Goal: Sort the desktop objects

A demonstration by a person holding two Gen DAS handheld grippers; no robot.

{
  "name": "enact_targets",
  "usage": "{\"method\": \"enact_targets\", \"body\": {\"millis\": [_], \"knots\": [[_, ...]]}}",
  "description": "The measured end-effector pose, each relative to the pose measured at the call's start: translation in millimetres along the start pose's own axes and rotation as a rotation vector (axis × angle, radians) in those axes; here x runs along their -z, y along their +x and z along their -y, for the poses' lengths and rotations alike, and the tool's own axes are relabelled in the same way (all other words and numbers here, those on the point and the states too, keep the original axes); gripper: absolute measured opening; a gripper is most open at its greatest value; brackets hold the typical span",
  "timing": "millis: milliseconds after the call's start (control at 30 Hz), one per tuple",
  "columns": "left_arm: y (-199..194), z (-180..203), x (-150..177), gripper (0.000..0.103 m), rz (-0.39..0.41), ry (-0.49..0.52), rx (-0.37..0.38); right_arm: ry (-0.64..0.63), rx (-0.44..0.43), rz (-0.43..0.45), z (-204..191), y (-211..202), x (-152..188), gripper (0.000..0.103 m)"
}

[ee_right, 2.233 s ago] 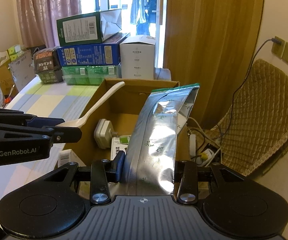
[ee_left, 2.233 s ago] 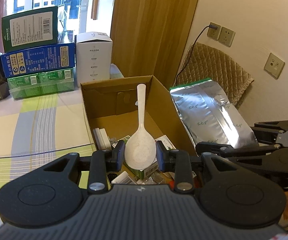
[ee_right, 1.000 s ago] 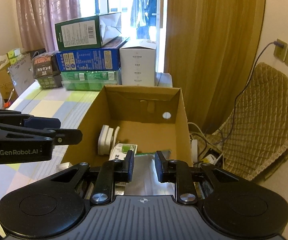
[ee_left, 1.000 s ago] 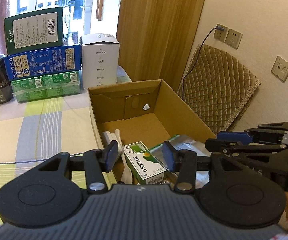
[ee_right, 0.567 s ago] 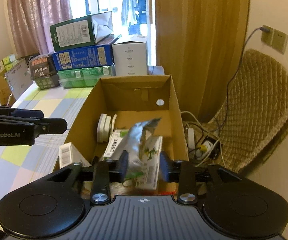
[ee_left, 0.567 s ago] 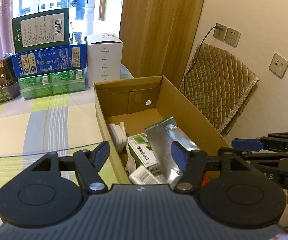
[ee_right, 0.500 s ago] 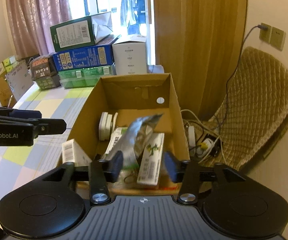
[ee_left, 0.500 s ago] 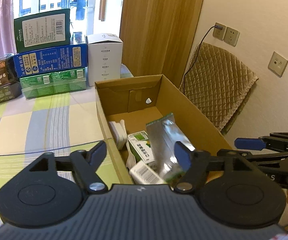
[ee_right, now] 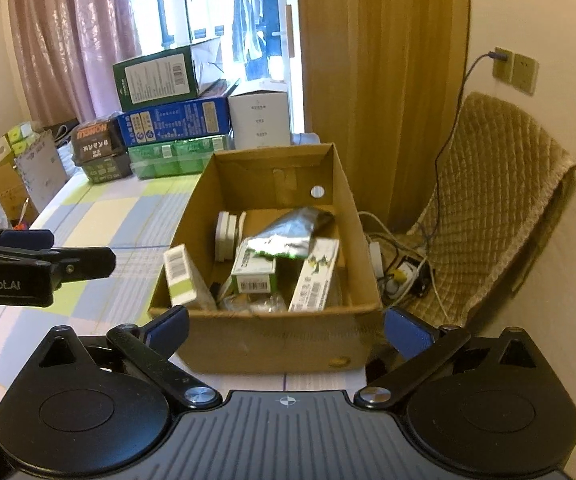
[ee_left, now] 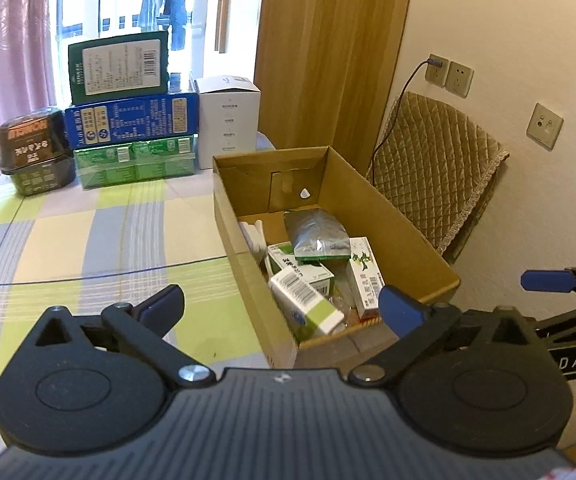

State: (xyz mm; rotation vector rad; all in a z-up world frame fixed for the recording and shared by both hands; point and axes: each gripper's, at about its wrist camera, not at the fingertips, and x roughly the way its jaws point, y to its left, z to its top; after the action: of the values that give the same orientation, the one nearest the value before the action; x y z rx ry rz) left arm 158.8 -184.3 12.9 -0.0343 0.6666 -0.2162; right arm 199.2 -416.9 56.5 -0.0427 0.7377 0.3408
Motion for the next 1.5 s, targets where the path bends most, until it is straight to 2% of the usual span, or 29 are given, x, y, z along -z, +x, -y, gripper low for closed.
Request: {"method": "enact_targets", "body": {"millis": [267, 433, 700, 833, 1133, 1500], "knots": [[-38, 0, 22, 0.102, 0.010, -0.032, -0.006, 0.025, 0.015, -0.008, -11, -29, 21, 0.101], [-56, -3, 35, 0.102, 0.003, -0.085, 0.003, 0.028, 0.021, 0.007, -20, -47, 29, 0.101], [-79, 3, 51, 0.102, -0.016, -0.096, -0.036, 0.040, 0.032, 0.032, -30, -73, 38, 0.101], [-89, 5, 53, 0.102, -0.013, -0.108, -0.028, 0.033, 0.034, 0.031, -36, -77, 42, 0.101], [-95, 11, 49, 0.101, 0.007, -0.064, -0.086, 0.027, 0.033, 0.030, -40, -78, 48, 0.101], [-88, 15, 50, 0.102, 0.001, -0.064, -0.093, 0.036, 0.038, 0.038, -36, -80, 46, 0.101]]}}
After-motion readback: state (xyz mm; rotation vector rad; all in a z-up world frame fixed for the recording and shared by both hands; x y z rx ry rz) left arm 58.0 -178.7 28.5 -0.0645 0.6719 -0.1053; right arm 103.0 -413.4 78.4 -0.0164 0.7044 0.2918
